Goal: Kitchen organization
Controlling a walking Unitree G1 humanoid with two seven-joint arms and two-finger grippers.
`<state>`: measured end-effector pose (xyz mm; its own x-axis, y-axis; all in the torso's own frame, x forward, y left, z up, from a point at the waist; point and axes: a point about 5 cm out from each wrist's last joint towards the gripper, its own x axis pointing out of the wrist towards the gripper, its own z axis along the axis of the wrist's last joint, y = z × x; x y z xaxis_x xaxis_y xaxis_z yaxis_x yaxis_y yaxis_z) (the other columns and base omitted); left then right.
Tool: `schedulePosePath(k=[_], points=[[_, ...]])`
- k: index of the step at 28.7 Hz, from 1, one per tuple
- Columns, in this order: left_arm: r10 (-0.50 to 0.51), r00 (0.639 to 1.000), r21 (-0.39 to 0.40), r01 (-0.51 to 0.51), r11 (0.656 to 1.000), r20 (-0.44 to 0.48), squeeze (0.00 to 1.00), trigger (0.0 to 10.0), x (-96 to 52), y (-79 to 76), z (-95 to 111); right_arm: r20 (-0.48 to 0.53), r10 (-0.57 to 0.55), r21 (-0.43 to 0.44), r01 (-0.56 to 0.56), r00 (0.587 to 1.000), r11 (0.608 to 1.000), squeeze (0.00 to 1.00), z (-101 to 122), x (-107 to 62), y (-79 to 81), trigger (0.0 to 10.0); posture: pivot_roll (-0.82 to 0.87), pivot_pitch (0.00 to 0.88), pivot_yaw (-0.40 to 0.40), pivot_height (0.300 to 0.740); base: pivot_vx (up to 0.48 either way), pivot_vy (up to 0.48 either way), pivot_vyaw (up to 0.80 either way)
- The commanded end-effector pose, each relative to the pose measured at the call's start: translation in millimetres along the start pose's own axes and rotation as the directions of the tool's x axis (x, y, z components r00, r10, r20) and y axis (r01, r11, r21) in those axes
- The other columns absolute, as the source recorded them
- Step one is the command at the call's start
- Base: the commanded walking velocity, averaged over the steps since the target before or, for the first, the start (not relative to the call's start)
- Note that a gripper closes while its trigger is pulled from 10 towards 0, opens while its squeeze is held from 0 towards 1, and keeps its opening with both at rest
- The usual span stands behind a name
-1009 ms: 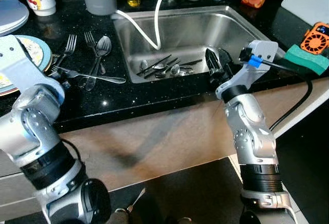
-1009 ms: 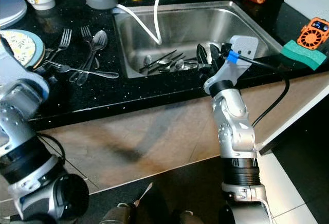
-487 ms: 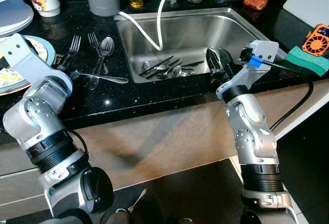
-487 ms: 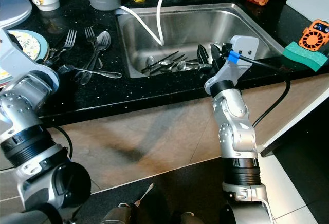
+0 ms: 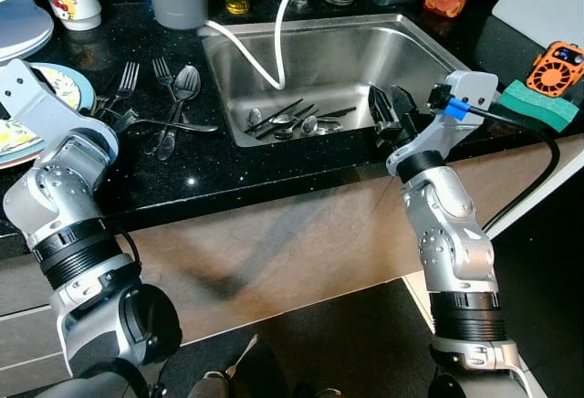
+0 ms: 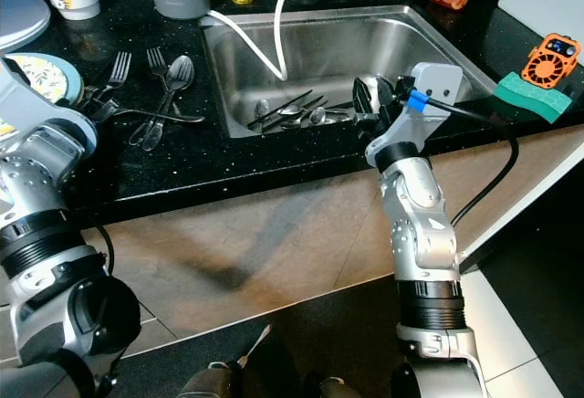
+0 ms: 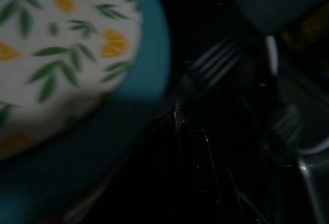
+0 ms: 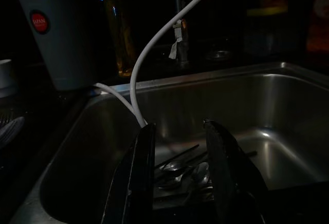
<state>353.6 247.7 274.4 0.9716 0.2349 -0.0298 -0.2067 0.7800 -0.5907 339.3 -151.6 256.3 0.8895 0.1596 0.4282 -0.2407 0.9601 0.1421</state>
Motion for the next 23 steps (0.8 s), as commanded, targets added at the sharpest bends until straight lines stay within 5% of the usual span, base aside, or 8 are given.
schedulePosePath(k=[1, 9, 14, 16, 20, 21, 22, 23], points=[[-0.133, 0.990, -0.020, 0.134, 0.991, 0.040, 0.00, 10.0, -0.3, -25.6, 10, 0.021, -0.010, 0.002, 0.010, 1.000, 1.000, 0.00, 4, -1.6, -1.8, 10.0, 0.15, 0.147, -0.052, 0.740, 0.000, 0.000, 0.00], [-0.468, 0.882, -0.035, 0.470, 0.882, 0.050, 0.00, 10.0, 4.9, -121.1, 14, 0.026, -0.015, 0.008, 0.014, 1.000, 1.000, 0.00, 4, -1.6, 1.0, 10.0, 0.14, 0.156, -0.029, 0.740, 0.000, 0.000, 0.00], [-0.569, 0.821, 0.178, 0.567, 0.804, -0.049, 0.00, 10.0, 7.5, -164.4, -5, 0.034, -0.038, 0.003, 0.038, 0.999, 0.999, 0.00, 5, -6.0, -1.4, 10.0, 0.13, 0.163, 0.000, 0.740, 0.000, 0.000, 0.00], [-0.568, 0.810, 0.426, 0.568, 0.704, -0.142, 0.00, 10.0, 10.7, -176.7, -30, 0.043, -0.060, -0.013, 0.061, 0.997, 0.998, 0.00, 7, -9.6, -4.8, 10.0, 0.12, 0.164, 0.022, 0.740, 0.000, 0.000, 0.00], [-0.617, 0.726, 0.512, 0.670, 0.537, -0.304, 0.00, 10.0, 8.6, -189.2, -65, 0.076, -0.130, -0.162, 0.141, 0.989, 0.977, 0.00, 16, -15.0, -20.7, 10.0, 0.10, 0.158, 0.051, 0.740, 0.000, 0.000, 0.00], [-0.615, 0.715, 0.542, 0.678, 0.496, -0.332, 0.23, 10.0, 8.5, -190.9, -72, 0.091, -0.147, -0.214, 0.164, 0.985, 0.963, 0.00, 21, -16.2, -26.4, 10.0, 0.10, 0.157, 0.054, 0.740, 0.000, 0.000, 0.00], [-0.615, 0.715, 0.542, 0.678, 0.496, -0.332, 0.23, 10.0, 8.5, -190.9, -72, 0.091, -0.147, -0.214, 0.164, 0.985, 0.963, 0.00, 21, -16.2, -26.4, 10.0, 0.10, 0.157, 0.054, 0.740, 0.000, 0.000, 0.00], [-0.625, 0.691, 0.557, 0.698, 0.450, -0.362, 1.00, 10.0, 7.2, -192.6, -78, 0.107, -0.160, -0.265, 0.183, 0.981, 0.947, 0.00, 25, -17.2, -30.9, 10.0, 0.09, 0.155, 0.060, 0.740, 0.000, 0.000, 0.00]])
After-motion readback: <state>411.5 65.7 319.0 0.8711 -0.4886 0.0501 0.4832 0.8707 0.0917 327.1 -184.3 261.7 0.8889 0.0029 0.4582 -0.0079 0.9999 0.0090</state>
